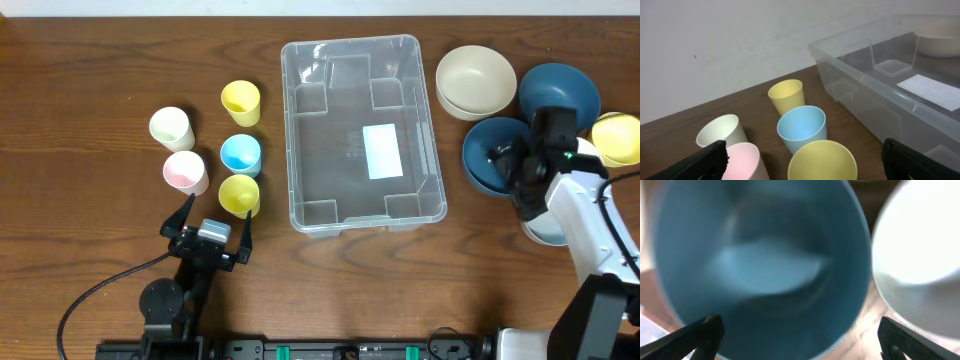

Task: Pack container
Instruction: 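Reach the right gripper to the dark teal bowl's rim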

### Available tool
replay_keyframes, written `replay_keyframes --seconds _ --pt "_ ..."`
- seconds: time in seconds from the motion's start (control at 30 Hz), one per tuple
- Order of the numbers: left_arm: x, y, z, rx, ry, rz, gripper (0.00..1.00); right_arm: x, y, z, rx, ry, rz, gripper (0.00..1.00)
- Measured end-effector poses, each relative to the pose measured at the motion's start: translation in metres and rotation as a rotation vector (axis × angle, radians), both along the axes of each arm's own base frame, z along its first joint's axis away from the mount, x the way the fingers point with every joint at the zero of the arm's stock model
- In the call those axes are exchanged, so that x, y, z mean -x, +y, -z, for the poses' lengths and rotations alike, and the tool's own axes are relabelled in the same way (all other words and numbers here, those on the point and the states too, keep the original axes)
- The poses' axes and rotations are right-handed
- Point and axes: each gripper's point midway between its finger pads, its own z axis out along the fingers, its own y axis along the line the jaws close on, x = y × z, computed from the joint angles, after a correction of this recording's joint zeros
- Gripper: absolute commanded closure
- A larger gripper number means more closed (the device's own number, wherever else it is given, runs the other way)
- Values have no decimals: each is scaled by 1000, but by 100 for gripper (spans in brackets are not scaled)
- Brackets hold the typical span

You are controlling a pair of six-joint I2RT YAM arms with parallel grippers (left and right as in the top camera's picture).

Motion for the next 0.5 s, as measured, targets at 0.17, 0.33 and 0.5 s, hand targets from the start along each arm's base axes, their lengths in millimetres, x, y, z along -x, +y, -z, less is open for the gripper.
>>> replay_keyframes --seconds 0.17,0.33,0.5 --pt "0 0 0 0 0 0 2 17 8 19 -67 46 93 1" --pt "0 0 0 0 0 0 2 15 10 23 -92 26 146 1" --pt "0 0 0 0 0 0 2 6 8 20 -94 -15 161 3"
